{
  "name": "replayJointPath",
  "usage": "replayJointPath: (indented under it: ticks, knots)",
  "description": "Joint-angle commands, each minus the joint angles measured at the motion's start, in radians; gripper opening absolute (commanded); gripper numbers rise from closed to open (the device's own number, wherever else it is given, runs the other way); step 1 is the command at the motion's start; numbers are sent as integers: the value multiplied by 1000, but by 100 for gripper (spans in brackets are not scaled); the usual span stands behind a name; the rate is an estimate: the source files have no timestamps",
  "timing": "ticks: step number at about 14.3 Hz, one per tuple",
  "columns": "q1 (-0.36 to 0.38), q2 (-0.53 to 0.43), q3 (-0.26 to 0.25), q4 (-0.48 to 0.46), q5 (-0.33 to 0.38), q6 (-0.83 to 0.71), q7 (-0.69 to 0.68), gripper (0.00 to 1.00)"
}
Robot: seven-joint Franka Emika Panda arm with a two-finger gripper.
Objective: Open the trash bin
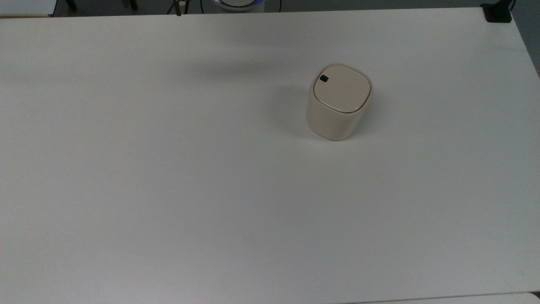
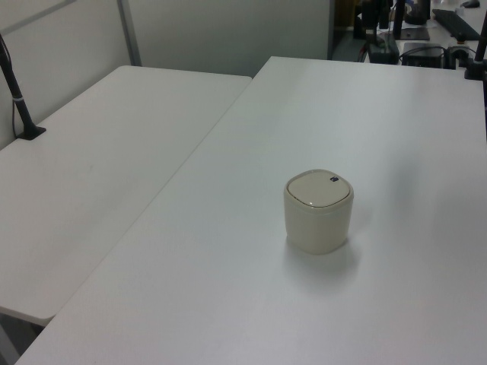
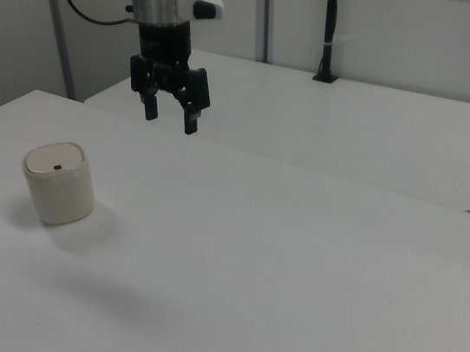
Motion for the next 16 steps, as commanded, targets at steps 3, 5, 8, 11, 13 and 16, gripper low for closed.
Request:
replayJointPath:
  ticks: [3,5,8,11,13,16]
  knots:
    - [3,-22,3,-19,-23,-14,14,100]
    - [5,-22,3,-19,-23,-15,14,100]
    - [5,-22,4,-19,-22,-18,16,100]
    - [6,-20,4,-19,-22,-18,22,100]
    - [5,-19,4,-19,-20,-17,19,100]
    - [11,-17,6,-17,-10,-18,28,100]
